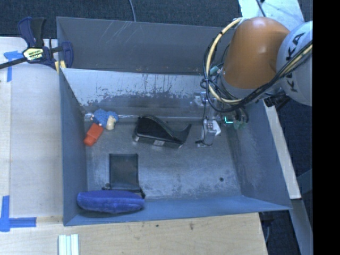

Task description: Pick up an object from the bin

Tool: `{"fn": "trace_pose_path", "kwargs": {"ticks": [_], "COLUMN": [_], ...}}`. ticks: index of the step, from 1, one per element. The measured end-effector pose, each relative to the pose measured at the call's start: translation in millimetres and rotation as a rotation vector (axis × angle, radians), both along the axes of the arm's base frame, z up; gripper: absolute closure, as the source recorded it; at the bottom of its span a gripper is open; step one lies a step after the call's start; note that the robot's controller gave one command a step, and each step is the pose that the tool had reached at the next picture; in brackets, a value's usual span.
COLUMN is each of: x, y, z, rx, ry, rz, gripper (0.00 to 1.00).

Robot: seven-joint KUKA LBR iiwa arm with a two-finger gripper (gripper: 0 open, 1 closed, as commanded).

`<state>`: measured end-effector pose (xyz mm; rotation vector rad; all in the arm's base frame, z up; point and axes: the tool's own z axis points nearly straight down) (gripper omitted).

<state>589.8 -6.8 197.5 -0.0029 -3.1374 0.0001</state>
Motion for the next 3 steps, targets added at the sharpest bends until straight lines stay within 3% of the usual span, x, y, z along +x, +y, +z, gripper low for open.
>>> {"fn": "trace_pose_path", "kwargs": {"ticks": [1, 2, 3], "x": [-22.0, -18.8, 12.5], "y": [24, 22, 22], "z": [-90, -84, 14], "rx": [0.001, 0.0, 0.0], "ry": [-0.001, -0.011, -0.01], "rz": [0.023, 0.021, 0.003], "gripper": [0.0, 1.0, 1.0]}}
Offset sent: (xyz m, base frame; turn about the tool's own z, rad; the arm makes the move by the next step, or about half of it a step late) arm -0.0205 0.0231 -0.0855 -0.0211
